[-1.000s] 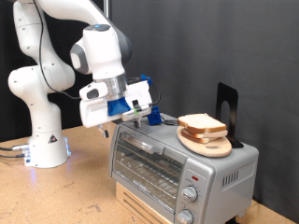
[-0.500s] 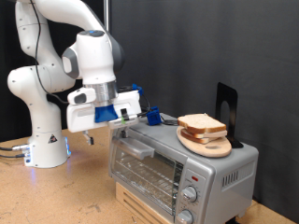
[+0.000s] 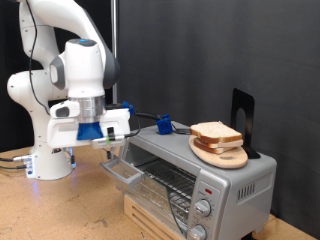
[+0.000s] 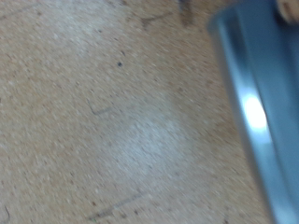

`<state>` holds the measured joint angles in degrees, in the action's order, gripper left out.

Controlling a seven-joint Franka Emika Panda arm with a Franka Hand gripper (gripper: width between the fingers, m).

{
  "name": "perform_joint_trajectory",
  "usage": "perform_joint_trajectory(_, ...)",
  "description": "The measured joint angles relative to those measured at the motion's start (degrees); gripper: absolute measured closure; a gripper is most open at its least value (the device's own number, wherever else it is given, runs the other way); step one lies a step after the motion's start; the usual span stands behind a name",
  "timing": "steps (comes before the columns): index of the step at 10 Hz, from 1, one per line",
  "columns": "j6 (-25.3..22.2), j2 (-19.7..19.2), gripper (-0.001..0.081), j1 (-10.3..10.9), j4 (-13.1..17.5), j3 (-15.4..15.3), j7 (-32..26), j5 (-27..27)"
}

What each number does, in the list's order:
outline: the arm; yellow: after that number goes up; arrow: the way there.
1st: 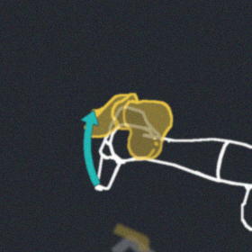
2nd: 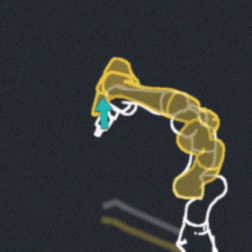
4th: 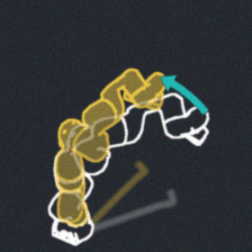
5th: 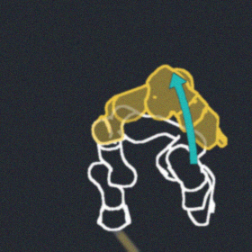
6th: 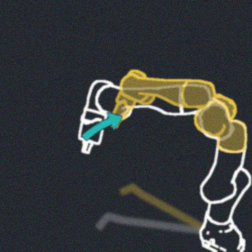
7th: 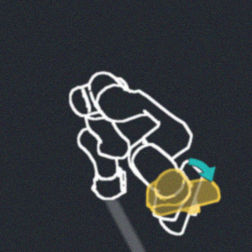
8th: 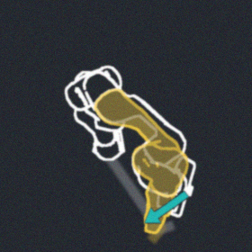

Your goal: Make a piece of toast with the oven

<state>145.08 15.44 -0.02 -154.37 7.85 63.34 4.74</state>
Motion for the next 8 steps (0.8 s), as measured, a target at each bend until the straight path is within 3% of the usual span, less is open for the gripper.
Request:
perform_joint_trajectory(4,5.59,-5.55,-0.0002,-4.04,0.28,0.74,3.51,2.19)
perform_joint_trajectory(6,7.31,-8.38,-0.0001,-5.02,1.09,1.42,3.49,2.11)
perform_joint_trajectory(8,10.46,-11.97,-0.0002,-5.09,4.12,1.38,3.54,1.32)
